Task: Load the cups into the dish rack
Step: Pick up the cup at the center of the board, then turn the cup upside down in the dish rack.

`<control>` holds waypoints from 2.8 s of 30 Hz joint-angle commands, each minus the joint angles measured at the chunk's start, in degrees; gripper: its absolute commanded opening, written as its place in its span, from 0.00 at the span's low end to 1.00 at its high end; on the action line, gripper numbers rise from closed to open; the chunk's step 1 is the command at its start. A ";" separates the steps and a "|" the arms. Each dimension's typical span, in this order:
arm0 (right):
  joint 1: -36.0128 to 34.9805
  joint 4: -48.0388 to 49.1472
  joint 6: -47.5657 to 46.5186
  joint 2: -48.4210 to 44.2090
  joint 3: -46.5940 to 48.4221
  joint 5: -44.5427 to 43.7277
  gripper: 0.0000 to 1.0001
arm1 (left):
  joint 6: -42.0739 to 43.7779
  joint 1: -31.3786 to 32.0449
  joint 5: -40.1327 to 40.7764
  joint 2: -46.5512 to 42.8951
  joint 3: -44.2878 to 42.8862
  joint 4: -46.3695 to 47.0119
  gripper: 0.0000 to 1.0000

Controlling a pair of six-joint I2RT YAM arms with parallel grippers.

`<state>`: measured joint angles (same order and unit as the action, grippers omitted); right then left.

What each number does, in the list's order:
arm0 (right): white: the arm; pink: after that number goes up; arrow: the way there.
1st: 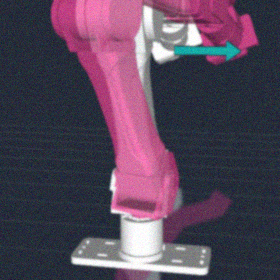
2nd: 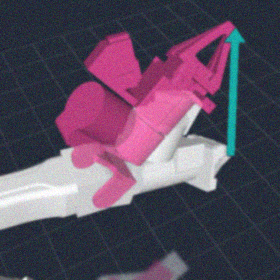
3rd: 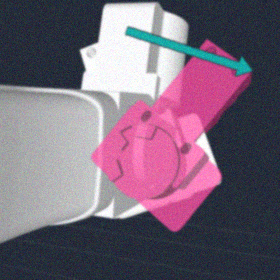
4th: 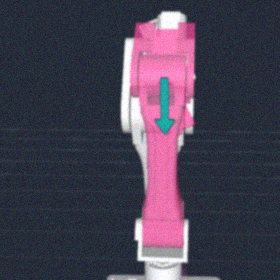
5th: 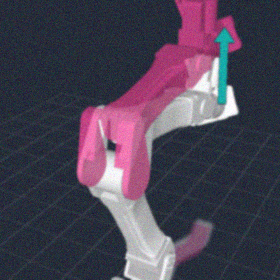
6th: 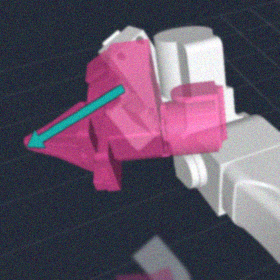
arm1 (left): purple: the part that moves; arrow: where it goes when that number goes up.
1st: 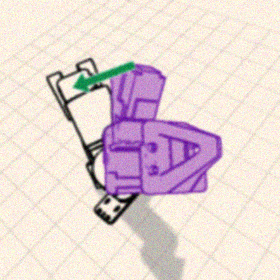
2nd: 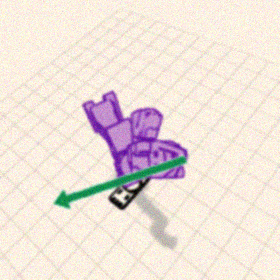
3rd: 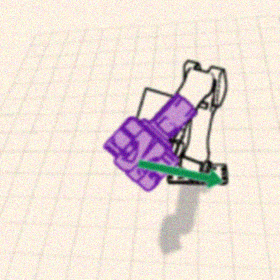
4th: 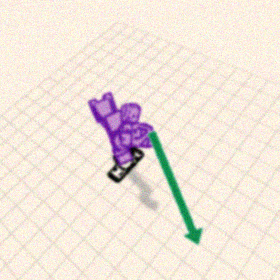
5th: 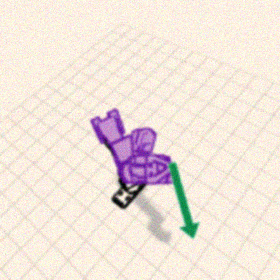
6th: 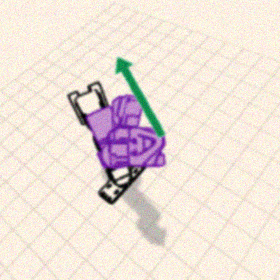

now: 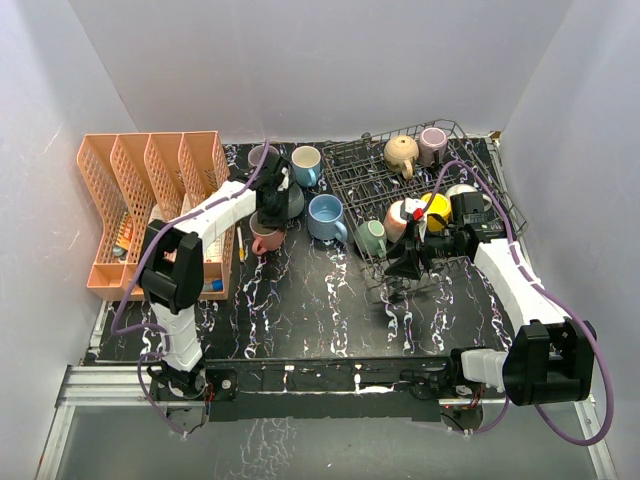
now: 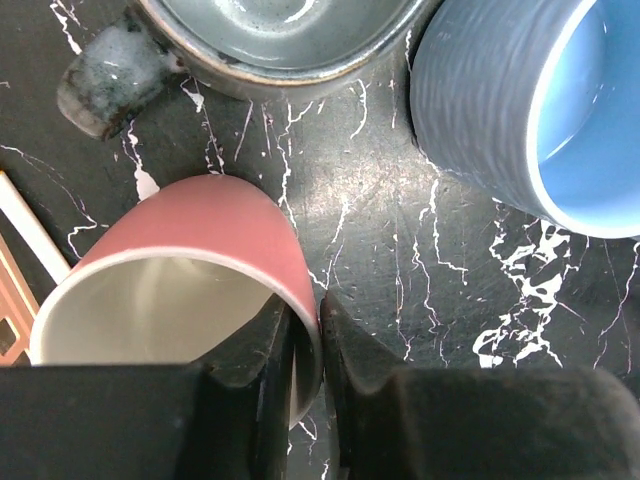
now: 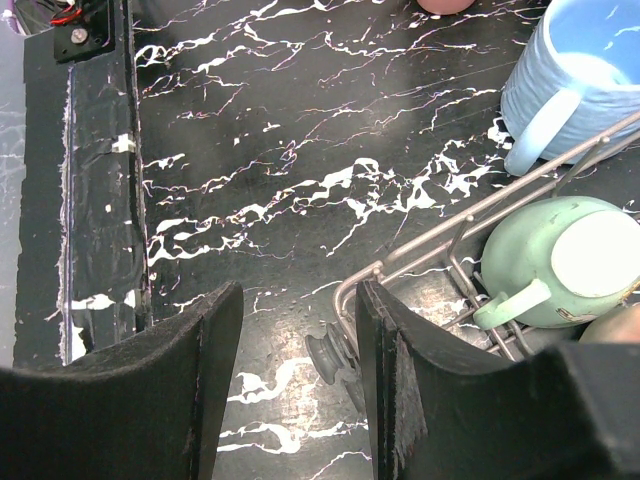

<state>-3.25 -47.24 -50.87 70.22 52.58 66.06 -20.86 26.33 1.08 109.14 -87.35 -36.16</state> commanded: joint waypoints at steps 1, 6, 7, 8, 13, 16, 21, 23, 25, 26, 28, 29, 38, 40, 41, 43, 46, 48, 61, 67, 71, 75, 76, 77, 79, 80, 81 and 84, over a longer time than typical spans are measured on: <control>0.22 2.42 -0.36 -1.31 -0.72 1.00 0.51 | -0.12 -0.05 -0.92 -3.07 0.97 -0.86 0.00; 0.24 2.33 -0.65 -1.28 -0.94 1.36 0.51 | -0.90 -0.05 -1.42 -7.61 3.00 0.72 0.00; 0.21 2.25 -0.79 -1.26 -0.97 1.50 0.51 | -1.05 -0.09 -1.57 -8.77 3.44 1.08 0.00; 0.19 2.12 -0.99 -1.24 -1.03 1.76 0.51 | -1.22 -0.05 -1.80 -9.88 3.96 1.34 0.00; 0.24 1.64 -1.60 -1.17 -1.01 2.74 0.51 | -3.01 -0.06 -5.63 -16.81 9.12 4.74 0.00; 0.17 1.48 -1.90 -1.11 -1.11 3.13 0.51 | -4.93 -0.13 -7.62 -21.77 13.80 7.81 0.00; 0.17 0.98 -2.57 -0.85 -1.20 4.34 0.51 | -9.25 -0.22 -11.31 -31.15 22.12 14.54 0.00; 0.17 0.44 -3.29 -0.87 -1.16 5.18 0.51 | -11.65 -0.27 -13.83 -35.17 25.30 18.18 0.00; 0.22 0.00 -4.07 -0.99 -1.31 6.19 0.51 | -14.68 -0.31 -16.83 -39.64 28.71 22.30 0.00; 0.25 -0.24 -4.39 -0.99 -1.45 6.70 0.51 | -16.60 -0.35 -17.98 -41.49 30.74 24.79 0.00; 0.25 -0.24 -4.74 -1.27 -1.71 7.55 0.51 | -20.87 -0.40 -19.97 -45.52 34.96 30.66 0.00; 0.22 -0.22 -4.78 -1.36 -1.84 7.93 0.51 | -23.34 -0.40 -21.06 -47.43 37.40 34.12 0.00; 0.51 0.13 -4.85 -1.52 -2.87 11.58 0.51 | -43.84 -0.37 -24.78 -59.22 55.91 68.70 0.00; 0.55 0.21 -4.66 -1.46 -2.74 12.31 0.51 | -46.60 -0.31 -24.21 -60.64 58.29 74.27 0.00; 0.53 0.22 -4.43 -1.48 -2.56 12.63 0.51 | -47.87 -0.31 -23.89 -61.11 59.78 77.04 0.00; 0.50 0.07 -3.71 -1.15 -1.57 13.46 0.51 | -50.91 -0.25 -23.08 -61.63 62.05 83.31 0.00; 0.49 -0.55 -1.20 0.08 1.29 14.16 0.51 | -54.78 0.08 -21.29 -60.97 65.14 93.51 0.00; 0.47 -0.65 2.19 1.45 4.35 14.02 0.50 | -55.56 0.61 -20.15 -60.38 66.03 96.66 0.00; -0.75 14.08 41.15 6.31 15.17 14.53 0.52 | -52.24 8.13 -8.86 -52.73 64.56 115.30 0.00; -2.73 27.88 58.14 5.45 14.24 16.84 0.64 | -49.77 11.80 -5.46 -47.40 60.32 121.19 0.00; -5.09 33.83 64.00 4.92 13.08 15.72 0.71 | -48.93 13.35 -4.86 -43.86 56.46 122.83 0.00; -6.92 42.46 71.06 4.10 11.37 12.00 0.74 | -49.04 14.40 -4.50 -40.08 52.87 125.80 0.00; -7.23 45.21 73.06 3.68 10.70 10.93 0.74 | -49.01 14.71 -4.25 -39.27 51.97 126.68 0.00; -7.52 48.48 75.51 3.28 9.95 9.95 0.74 | -49.06 15.04 -3.95 -38.61 51.35 127.25 0.00; -8.41 55.25 80.80 2.40 8.12 7.88 0.73 | -48.97 15.58 -2.95 -37.49 50.40 127.94 0.00; -8.85 58.08 83.13 2.18 7.21 6.85 0.73 | -48.95 15.80 -2.41 -37.10 49.95 127.96 0.00; -9.37 60.34 85.36 2.17 6.58 6.17 0.72 | -48.94 16.07 -1.62 -36.77 49.62 128.11 0.00; -10.87 64.62 90.27 2.83 5.54 4.10 0.72 | -49.35 16.61 -0.16 -35.66 49.08 129.59 0.00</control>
<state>-12.34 3.51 28.67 74.28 59.05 74.59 -70.24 42.15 -2.68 74.19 -34.28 79.13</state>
